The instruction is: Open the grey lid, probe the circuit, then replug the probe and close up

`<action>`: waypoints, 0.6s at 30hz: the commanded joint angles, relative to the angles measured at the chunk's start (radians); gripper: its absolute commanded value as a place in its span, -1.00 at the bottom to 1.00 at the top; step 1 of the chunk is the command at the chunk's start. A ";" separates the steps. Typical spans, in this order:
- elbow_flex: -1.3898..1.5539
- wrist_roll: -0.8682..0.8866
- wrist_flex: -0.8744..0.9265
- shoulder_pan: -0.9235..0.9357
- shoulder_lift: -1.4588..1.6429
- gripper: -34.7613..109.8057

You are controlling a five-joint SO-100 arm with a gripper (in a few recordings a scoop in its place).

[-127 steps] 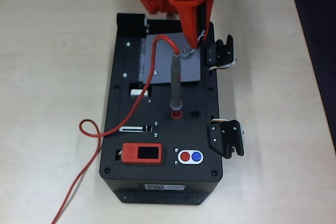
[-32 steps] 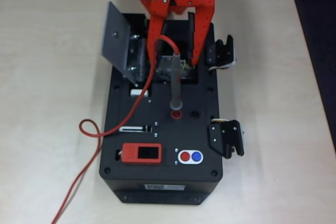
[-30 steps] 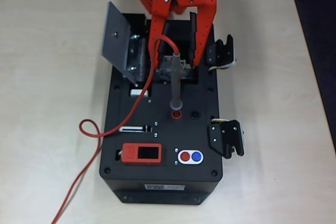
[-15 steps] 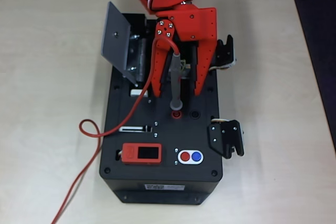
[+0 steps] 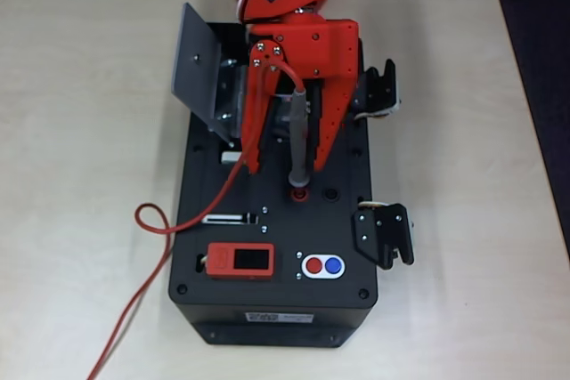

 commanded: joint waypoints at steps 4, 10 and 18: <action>-0.149 -0.031 0.100 -0.005 -0.046 -0.24; -0.193 -0.103 0.172 0.005 -0.087 -0.25; -0.199 -0.239 0.239 0.005 -0.143 -0.24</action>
